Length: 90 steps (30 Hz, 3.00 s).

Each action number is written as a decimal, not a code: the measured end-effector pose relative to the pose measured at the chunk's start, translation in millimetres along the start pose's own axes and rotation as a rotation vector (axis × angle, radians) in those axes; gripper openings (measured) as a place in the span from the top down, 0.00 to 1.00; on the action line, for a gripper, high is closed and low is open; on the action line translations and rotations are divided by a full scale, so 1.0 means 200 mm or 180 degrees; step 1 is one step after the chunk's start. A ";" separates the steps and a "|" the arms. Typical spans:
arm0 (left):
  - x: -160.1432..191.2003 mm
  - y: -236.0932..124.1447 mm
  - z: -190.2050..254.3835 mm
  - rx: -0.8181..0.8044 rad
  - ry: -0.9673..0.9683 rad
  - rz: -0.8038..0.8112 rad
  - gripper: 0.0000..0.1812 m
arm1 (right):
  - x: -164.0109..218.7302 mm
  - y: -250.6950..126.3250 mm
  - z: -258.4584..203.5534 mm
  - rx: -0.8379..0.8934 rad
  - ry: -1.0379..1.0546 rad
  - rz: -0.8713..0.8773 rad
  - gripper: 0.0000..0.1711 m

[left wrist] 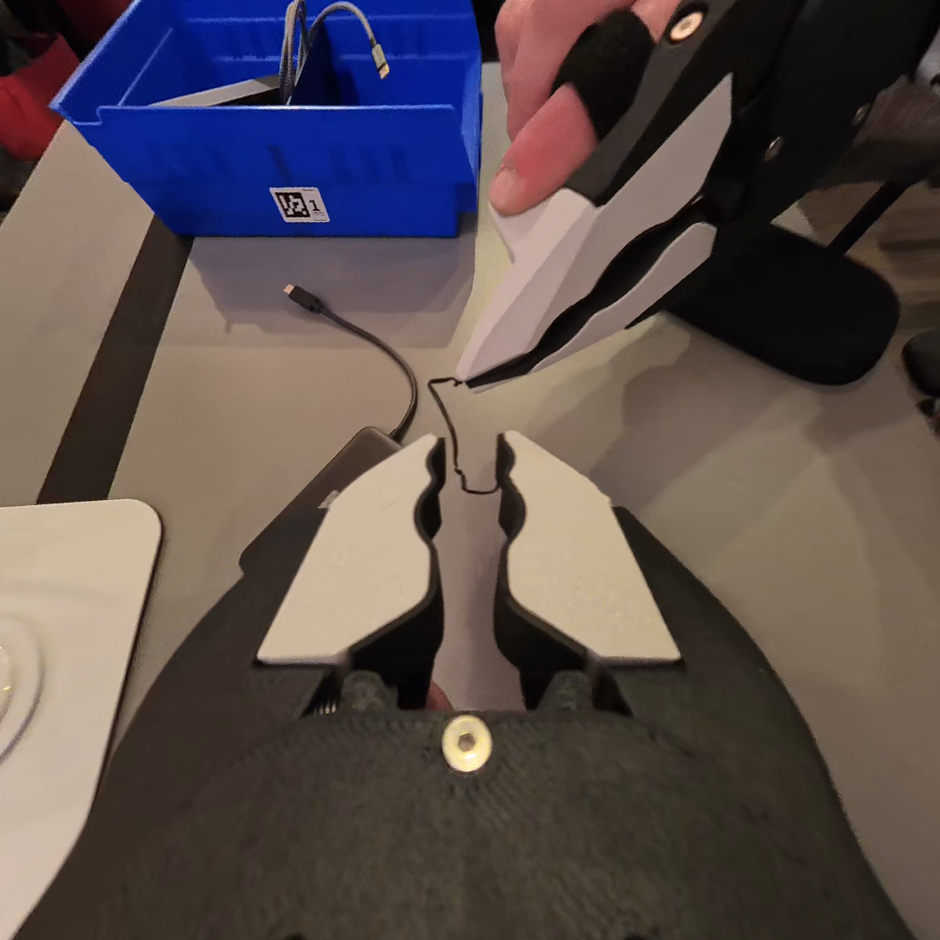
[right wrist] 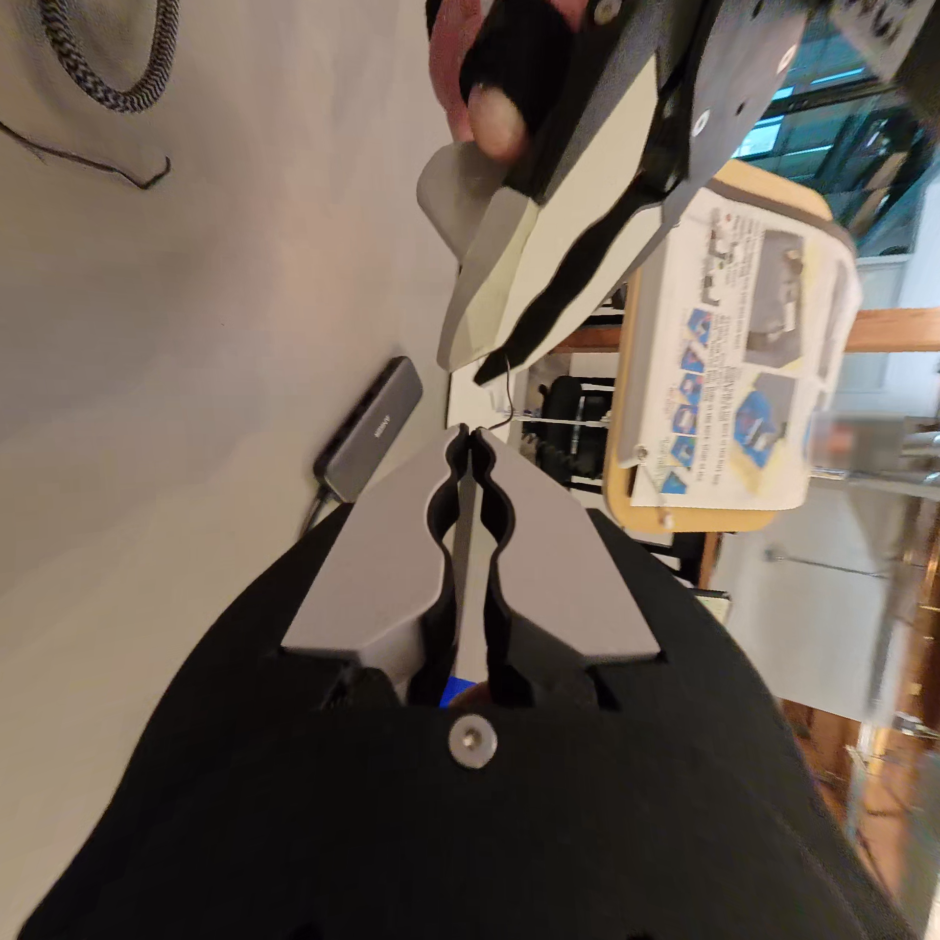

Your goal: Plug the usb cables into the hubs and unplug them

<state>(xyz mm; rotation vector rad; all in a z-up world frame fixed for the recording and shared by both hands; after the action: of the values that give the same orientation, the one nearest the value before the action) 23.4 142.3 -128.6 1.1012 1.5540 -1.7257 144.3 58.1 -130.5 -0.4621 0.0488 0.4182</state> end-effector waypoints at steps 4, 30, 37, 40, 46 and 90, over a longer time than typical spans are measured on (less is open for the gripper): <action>-0.02 0.00 -0.02 -0.0074 -0.0085 0.0160 0.99 | 0.00 -0.04 0.03 0.0140 -0.0130 -0.0024 1.00; -0.28 -0.11 0.07 -0.1907 0.0091 0.1670 0.99 | -0.13 -0.12 0.29 0.1442 0.0529 0.0025 1.00; -0.30 -0.10 0.10 -0.1758 0.0213 0.1590 0.98 | -0.10 -0.14 0.32 0.1546 0.0573 0.0016 1.00; -0.31 -0.12 0.10 -0.1457 0.0208 0.1633 0.86 | -0.08 -0.17 0.33 0.1577 0.0602 0.0091 1.00; -0.32 -0.23 0.08 -0.1069 0.0120 0.1607 0.78 | -0.04 -0.23 0.34 0.1470 0.0378 0.0197 1.00; -0.39 -0.37 0.13 -0.1373 0.0342 0.1824 0.99 | -0.19 -0.24 0.54 0.0865 0.1867 0.0851 0.91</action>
<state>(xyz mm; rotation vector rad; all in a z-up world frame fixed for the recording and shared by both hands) -5.3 120.7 -24.8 1.2607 1.3975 -0.9175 124.1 51.9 -8.9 -0.2965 0.7331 0.5178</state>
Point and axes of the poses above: each gripper's, where its closed fingertips meet, y out along the fingers, x out of its underside, z = x × y across the jaws, the point moved 9 cm from there along -y, back along the fingers, and after that the axes turned 2 degrees about z, right-handed, at the moved point
